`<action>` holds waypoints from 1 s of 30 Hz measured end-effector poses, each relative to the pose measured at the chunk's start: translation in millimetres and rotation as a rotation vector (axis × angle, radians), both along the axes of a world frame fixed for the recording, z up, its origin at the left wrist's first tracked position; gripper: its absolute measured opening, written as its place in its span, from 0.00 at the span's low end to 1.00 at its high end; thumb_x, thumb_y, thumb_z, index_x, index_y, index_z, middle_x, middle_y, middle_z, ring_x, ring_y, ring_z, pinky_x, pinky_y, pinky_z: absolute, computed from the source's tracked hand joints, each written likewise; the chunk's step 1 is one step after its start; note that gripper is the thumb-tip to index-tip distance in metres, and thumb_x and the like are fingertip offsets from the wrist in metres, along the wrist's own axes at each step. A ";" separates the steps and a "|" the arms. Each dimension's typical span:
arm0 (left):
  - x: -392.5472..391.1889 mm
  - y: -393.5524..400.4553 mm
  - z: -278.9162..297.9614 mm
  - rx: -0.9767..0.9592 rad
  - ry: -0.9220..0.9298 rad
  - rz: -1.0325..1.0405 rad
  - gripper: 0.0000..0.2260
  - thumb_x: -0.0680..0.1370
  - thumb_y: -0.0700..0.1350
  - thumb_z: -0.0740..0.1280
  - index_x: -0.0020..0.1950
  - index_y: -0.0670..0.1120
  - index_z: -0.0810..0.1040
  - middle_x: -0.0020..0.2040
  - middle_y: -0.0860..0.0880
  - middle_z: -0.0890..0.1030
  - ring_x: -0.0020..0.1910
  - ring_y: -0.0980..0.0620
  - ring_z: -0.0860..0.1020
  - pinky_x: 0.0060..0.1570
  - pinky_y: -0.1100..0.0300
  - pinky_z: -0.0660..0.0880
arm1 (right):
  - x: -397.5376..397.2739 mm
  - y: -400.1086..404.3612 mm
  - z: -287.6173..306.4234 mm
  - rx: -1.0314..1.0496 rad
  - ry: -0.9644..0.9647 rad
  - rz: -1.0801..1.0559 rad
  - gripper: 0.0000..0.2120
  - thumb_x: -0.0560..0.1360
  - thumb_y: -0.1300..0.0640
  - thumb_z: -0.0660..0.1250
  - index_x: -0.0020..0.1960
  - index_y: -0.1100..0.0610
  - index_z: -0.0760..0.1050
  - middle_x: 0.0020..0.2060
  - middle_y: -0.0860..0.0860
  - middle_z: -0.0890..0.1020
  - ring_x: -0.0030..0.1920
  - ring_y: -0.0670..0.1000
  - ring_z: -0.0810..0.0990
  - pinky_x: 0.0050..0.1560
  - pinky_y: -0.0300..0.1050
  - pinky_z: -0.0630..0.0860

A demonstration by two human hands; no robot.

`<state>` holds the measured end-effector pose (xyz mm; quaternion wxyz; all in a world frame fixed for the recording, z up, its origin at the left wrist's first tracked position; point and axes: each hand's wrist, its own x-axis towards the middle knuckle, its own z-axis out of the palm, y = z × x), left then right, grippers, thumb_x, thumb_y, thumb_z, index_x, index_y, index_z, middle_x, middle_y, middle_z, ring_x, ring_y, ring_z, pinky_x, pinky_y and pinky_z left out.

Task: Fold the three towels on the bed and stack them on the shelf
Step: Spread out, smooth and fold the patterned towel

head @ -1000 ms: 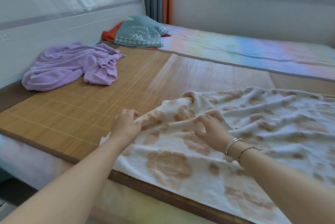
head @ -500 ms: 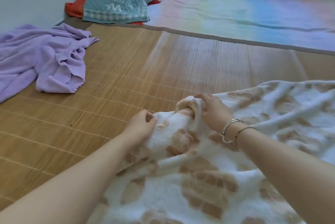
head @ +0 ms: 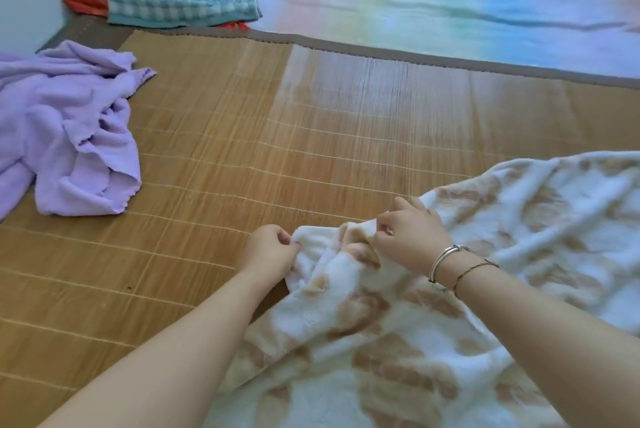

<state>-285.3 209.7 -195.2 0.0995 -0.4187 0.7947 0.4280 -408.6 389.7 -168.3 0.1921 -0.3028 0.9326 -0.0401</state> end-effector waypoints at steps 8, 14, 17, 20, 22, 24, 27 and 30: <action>-85.5 -65.6 38.7 0.007 0.323 0.236 0.05 0.79 0.41 0.59 0.44 0.49 0.68 0.36 0.45 0.84 0.34 0.49 0.84 0.39 0.51 0.82 | -39.5 -56.1 -0.1 -0.400 -0.158 -0.102 0.12 0.76 0.55 0.61 0.59 0.56 0.67 0.56 0.51 0.72 0.48 0.54 0.74 0.47 0.48 0.72; -128.2 -107.7 41.2 -0.225 0.358 0.158 0.02 0.78 0.43 0.60 0.46 0.50 0.68 0.45 0.49 0.81 0.42 0.48 0.79 0.34 0.56 0.73 | -92.0 -119.9 -7.6 -0.328 -0.146 -0.189 0.03 0.76 0.59 0.58 0.49 0.57 0.68 0.47 0.54 0.77 0.47 0.58 0.79 0.46 0.52 0.77; -152.1 -122.2 43.8 -0.299 0.438 0.082 0.05 0.80 0.44 0.60 0.55 0.47 0.68 0.48 0.50 0.79 0.46 0.48 0.77 0.33 0.61 0.67 | -126.5 -149.2 -4.6 -0.435 -0.030 -0.250 0.06 0.77 0.60 0.56 0.41 0.59 0.66 0.42 0.57 0.75 0.44 0.58 0.76 0.41 0.47 0.72; -170.9 -128.4 27.8 -0.137 0.422 -0.087 0.27 0.79 0.42 0.62 0.75 0.49 0.53 0.72 0.49 0.67 0.69 0.48 0.69 0.57 0.62 0.66 | -159.5 -170.3 -9.0 -0.572 -0.074 -0.268 0.08 0.78 0.60 0.58 0.56 0.59 0.72 0.58 0.58 0.74 0.58 0.57 0.73 0.50 0.42 0.66; -171.4 -123.7 5.1 -0.095 0.263 -0.258 0.39 0.78 0.46 0.64 0.77 0.54 0.39 0.79 0.48 0.51 0.77 0.46 0.54 0.70 0.55 0.57 | -166.4 -174.9 -16.7 -0.489 -0.238 -0.179 0.25 0.78 0.60 0.59 0.73 0.54 0.60 0.74 0.56 0.59 0.72 0.53 0.63 0.64 0.43 0.62; -165.7 -120.6 -19.5 -0.228 0.038 -0.438 0.38 0.78 0.56 0.62 0.77 0.59 0.38 0.79 0.51 0.41 0.77 0.46 0.39 0.74 0.44 0.43 | -161.5 -176.1 -27.9 -0.414 -0.278 -0.110 0.34 0.77 0.63 0.58 0.77 0.50 0.47 0.78 0.51 0.45 0.76 0.51 0.54 0.68 0.43 0.57; -157.6 -120.8 -45.7 -0.401 -0.096 -0.541 0.34 0.78 0.66 0.53 0.76 0.61 0.37 0.76 0.58 0.31 0.74 0.51 0.30 0.70 0.42 0.33 | -146.8 -172.2 -48.9 -0.496 -0.248 -0.042 0.35 0.74 0.66 0.58 0.77 0.49 0.50 0.77 0.49 0.44 0.77 0.51 0.46 0.73 0.45 0.49; -155.0 -118.9 -49.9 -0.461 -0.125 -0.539 0.33 0.77 0.68 0.48 0.75 0.62 0.35 0.74 0.60 0.29 0.74 0.52 0.29 0.69 0.41 0.30 | -135.8 -159.3 -61.2 -0.481 -0.091 0.008 0.31 0.75 0.64 0.58 0.76 0.51 0.55 0.77 0.47 0.47 0.77 0.47 0.45 0.76 0.47 0.43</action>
